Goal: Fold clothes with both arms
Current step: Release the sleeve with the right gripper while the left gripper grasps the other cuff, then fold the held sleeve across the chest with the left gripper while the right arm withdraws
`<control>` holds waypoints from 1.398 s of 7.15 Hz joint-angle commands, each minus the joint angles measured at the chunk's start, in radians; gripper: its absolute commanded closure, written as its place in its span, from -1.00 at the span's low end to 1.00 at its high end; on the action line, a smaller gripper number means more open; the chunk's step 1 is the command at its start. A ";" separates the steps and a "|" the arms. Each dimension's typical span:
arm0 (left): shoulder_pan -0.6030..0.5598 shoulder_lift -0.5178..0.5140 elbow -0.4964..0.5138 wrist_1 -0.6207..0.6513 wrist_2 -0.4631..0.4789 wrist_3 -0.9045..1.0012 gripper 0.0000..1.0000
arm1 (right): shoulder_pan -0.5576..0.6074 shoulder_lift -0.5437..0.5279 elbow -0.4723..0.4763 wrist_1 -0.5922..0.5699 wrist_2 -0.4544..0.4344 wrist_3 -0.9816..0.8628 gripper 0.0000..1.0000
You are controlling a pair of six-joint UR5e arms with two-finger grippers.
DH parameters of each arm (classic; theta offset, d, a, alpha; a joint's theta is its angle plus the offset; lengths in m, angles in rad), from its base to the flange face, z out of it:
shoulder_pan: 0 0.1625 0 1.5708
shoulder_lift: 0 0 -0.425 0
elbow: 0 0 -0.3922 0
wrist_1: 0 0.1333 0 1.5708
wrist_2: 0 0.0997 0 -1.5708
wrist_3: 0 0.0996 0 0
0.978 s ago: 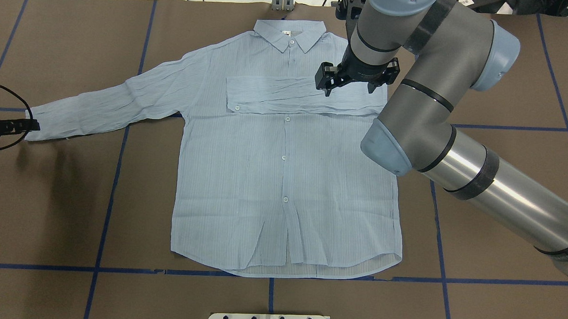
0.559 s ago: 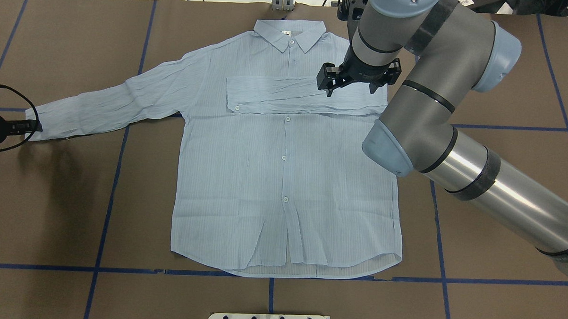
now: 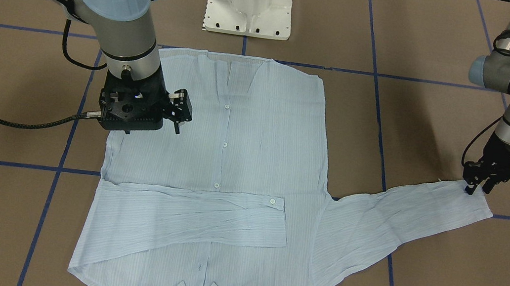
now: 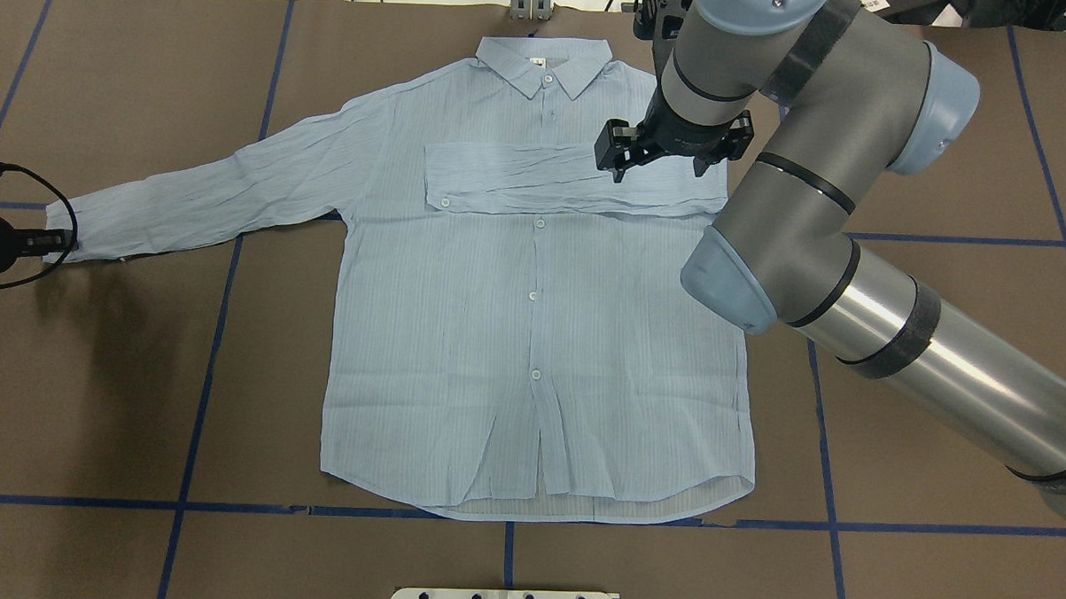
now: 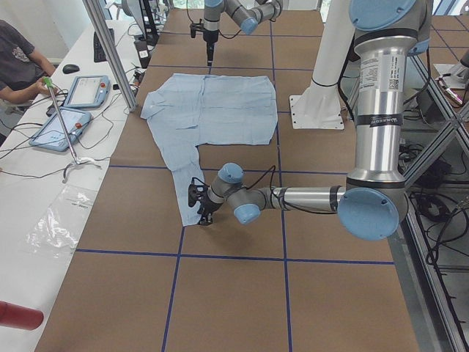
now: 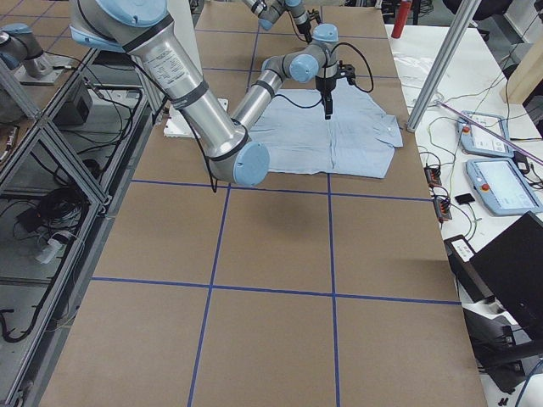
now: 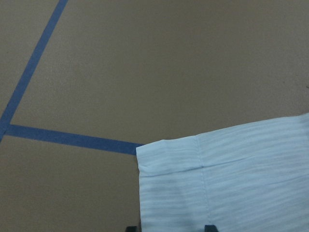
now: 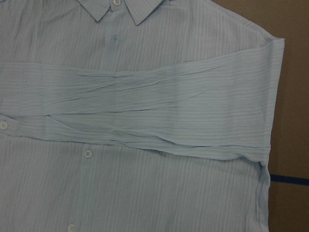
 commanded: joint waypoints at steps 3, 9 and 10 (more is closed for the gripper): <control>-0.003 0.001 -0.015 0.002 -0.005 0.008 1.00 | 0.000 0.000 0.001 0.000 0.002 -0.001 -1.00; -0.006 -0.075 -0.321 0.385 -0.016 0.044 1.00 | 0.009 -0.064 0.042 0.006 0.013 -0.013 -1.00; -0.006 -0.197 -0.363 0.558 -0.041 0.033 1.00 | 0.024 -0.101 0.071 0.006 0.016 -0.060 -1.00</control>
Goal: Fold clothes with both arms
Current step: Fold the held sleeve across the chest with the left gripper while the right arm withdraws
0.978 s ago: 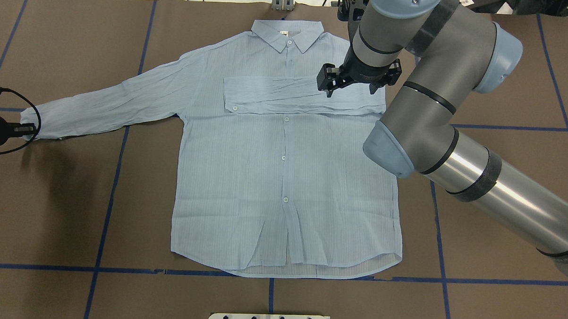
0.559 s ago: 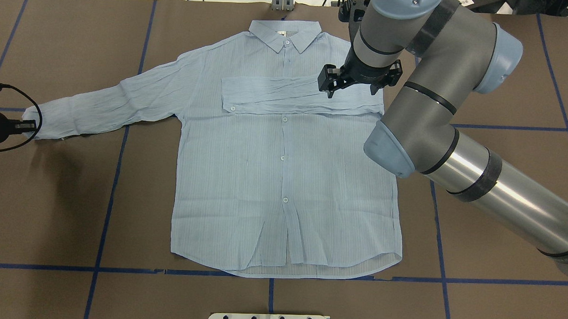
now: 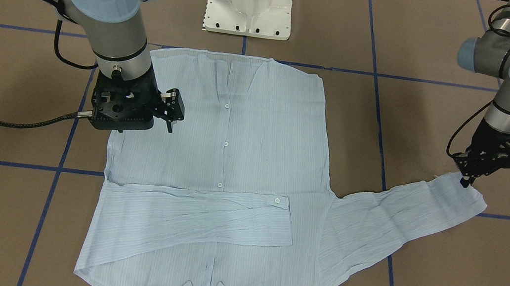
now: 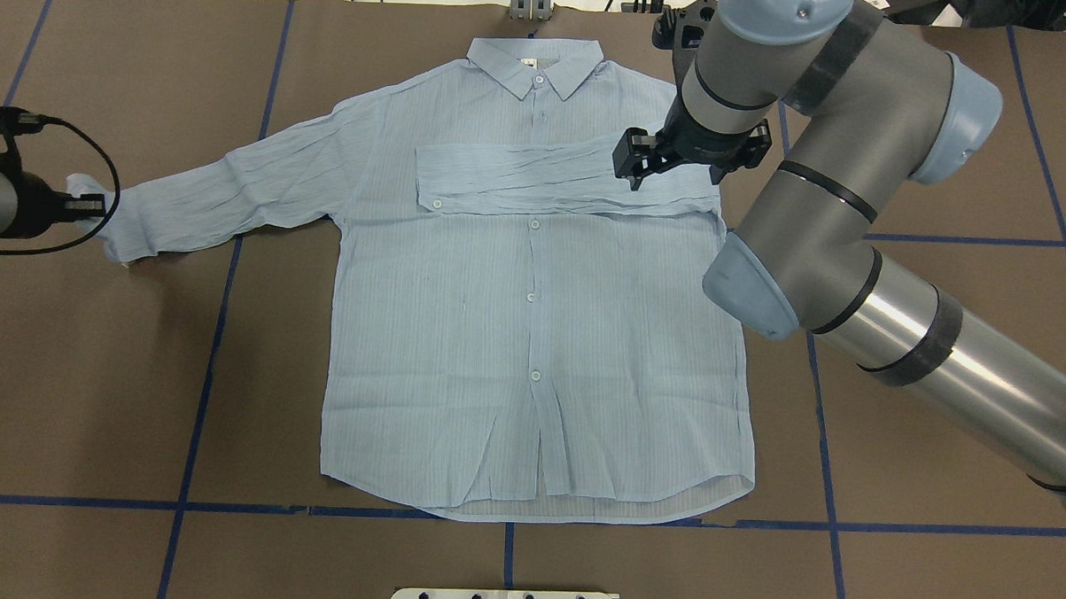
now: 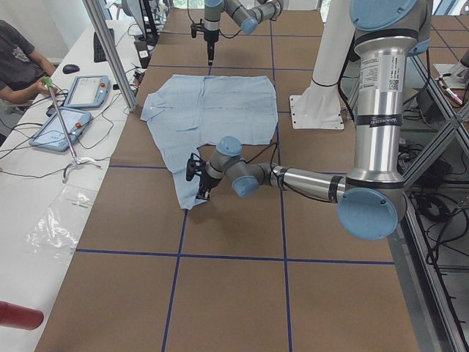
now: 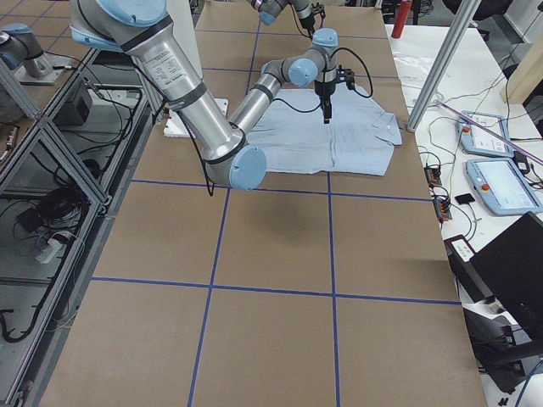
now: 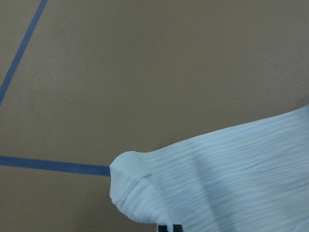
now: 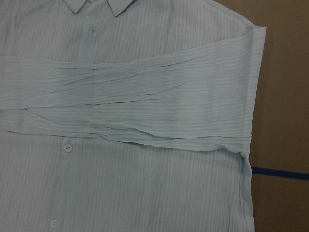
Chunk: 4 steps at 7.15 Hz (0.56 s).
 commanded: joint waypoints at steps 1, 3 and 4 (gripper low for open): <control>0.004 -0.264 -0.057 0.309 -0.023 -0.047 1.00 | 0.040 -0.107 0.066 0.001 0.020 -0.087 -1.00; 0.022 -0.536 0.058 0.419 -0.099 -0.214 1.00 | 0.118 -0.226 0.112 0.000 0.075 -0.216 -1.00; 0.025 -0.681 0.156 0.411 -0.129 -0.326 1.00 | 0.153 -0.284 0.129 0.001 0.101 -0.278 -1.00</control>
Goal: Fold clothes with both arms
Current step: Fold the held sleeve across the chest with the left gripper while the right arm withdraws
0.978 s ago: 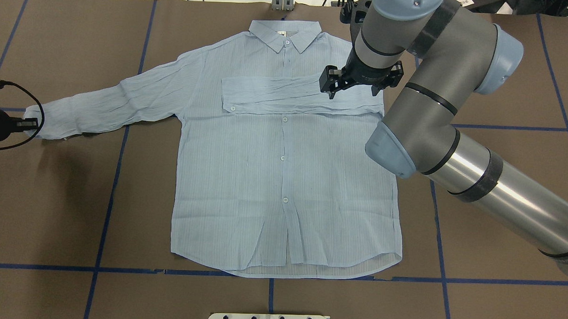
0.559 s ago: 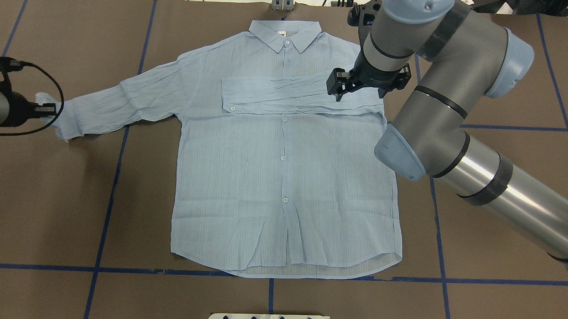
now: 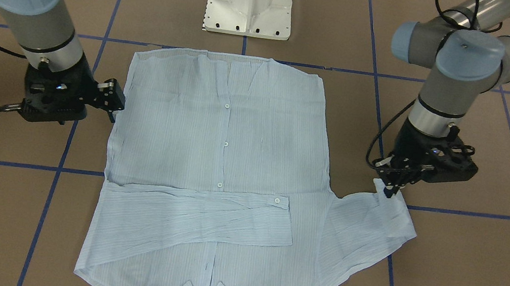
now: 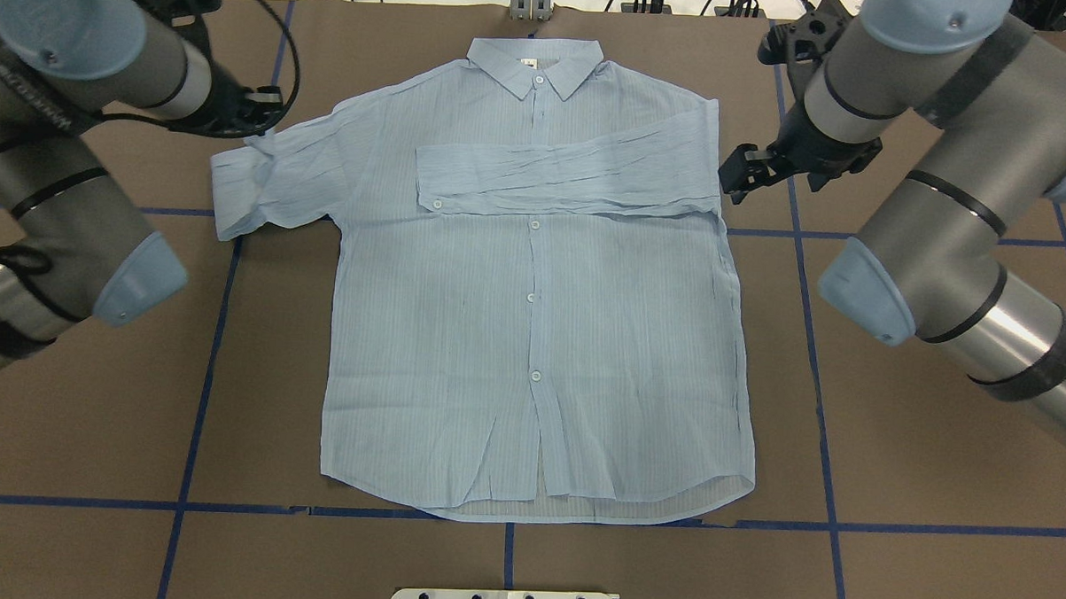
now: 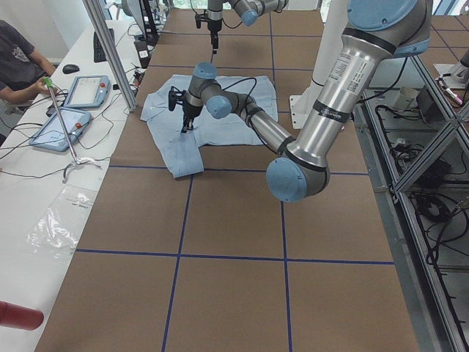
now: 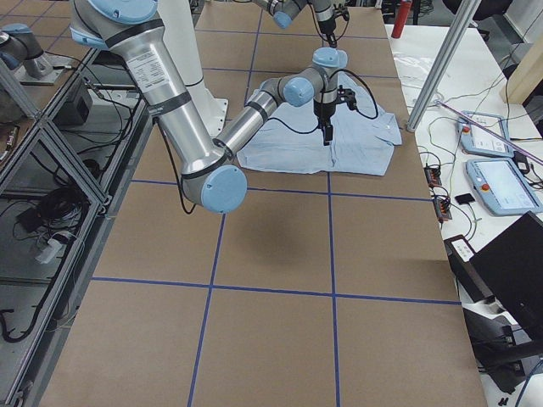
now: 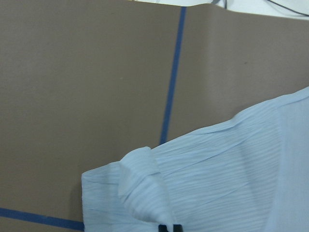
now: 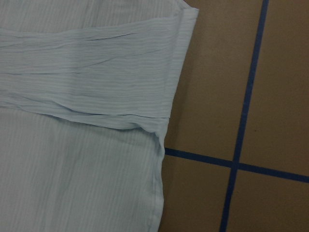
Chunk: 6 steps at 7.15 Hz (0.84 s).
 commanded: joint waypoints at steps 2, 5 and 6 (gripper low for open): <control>0.044 -0.421 0.312 -0.088 -0.076 -0.372 1.00 | 0.132 -0.172 0.038 0.001 0.082 -0.204 -1.00; 0.159 -0.497 0.459 -0.294 -0.069 -0.580 1.00 | 0.169 -0.200 0.025 0.001 0.099 -0.266 -1.00; 0.173 -0.495 0.476 -0.300 -0.056 -0.608 1.00 | 0.169 -0.198 0.025 0.001 0.099 -0.261 -1.00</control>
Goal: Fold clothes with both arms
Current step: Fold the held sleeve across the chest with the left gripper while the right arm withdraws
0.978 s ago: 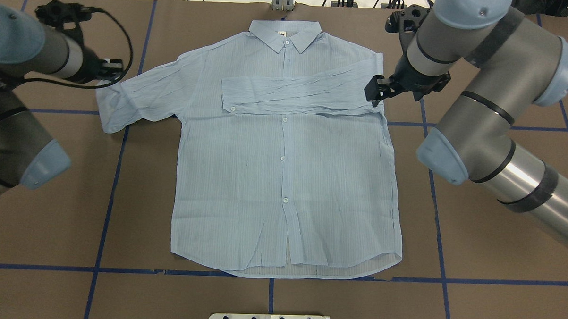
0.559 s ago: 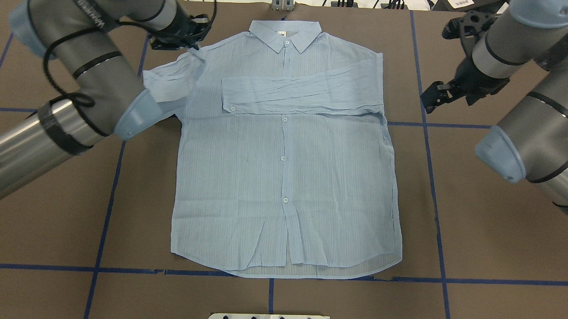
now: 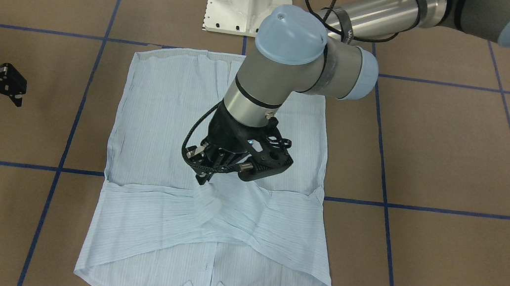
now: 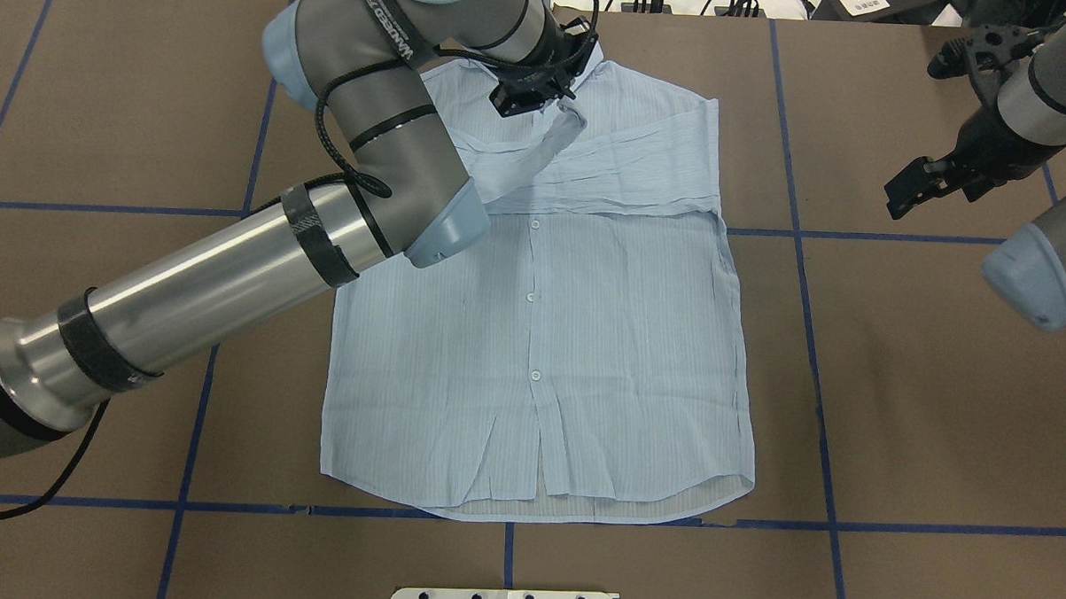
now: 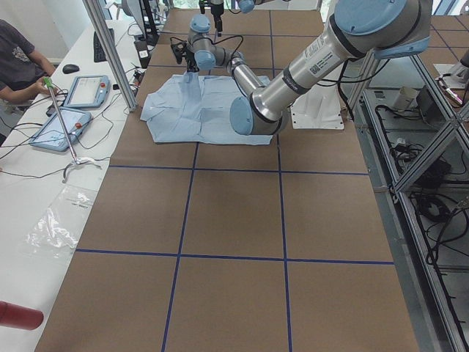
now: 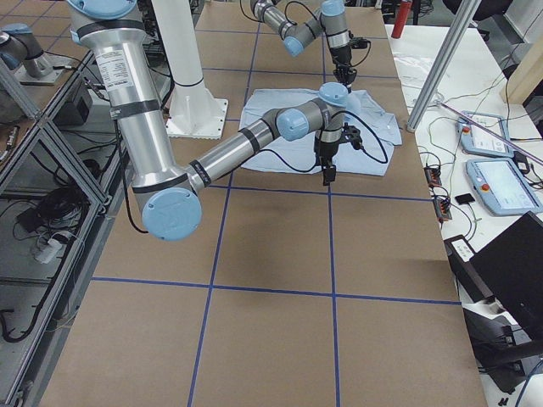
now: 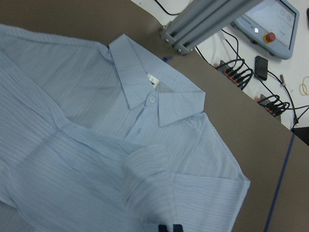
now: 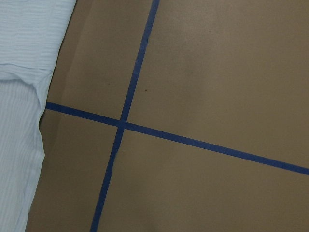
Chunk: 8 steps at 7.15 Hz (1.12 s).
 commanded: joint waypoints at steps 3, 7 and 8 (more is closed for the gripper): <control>0.098 -0.033 0.089 -0.094 0.081 -0.112 1.00 | 0.001 -0.003 -0.005 0.000 -0.001 0.006 -1.00; 0.224 -0.051 0.112 -0.116 0.224 -0.154 -1.00 | 0.004 0.004 0.000 0.002 0.009 0.009 -1.00; 0.224 -0.036 0.095 -0.116 0.224 -0.098 -1.00 | 0.006 0.004 0.004 0.002 0.022 0.009 -1.00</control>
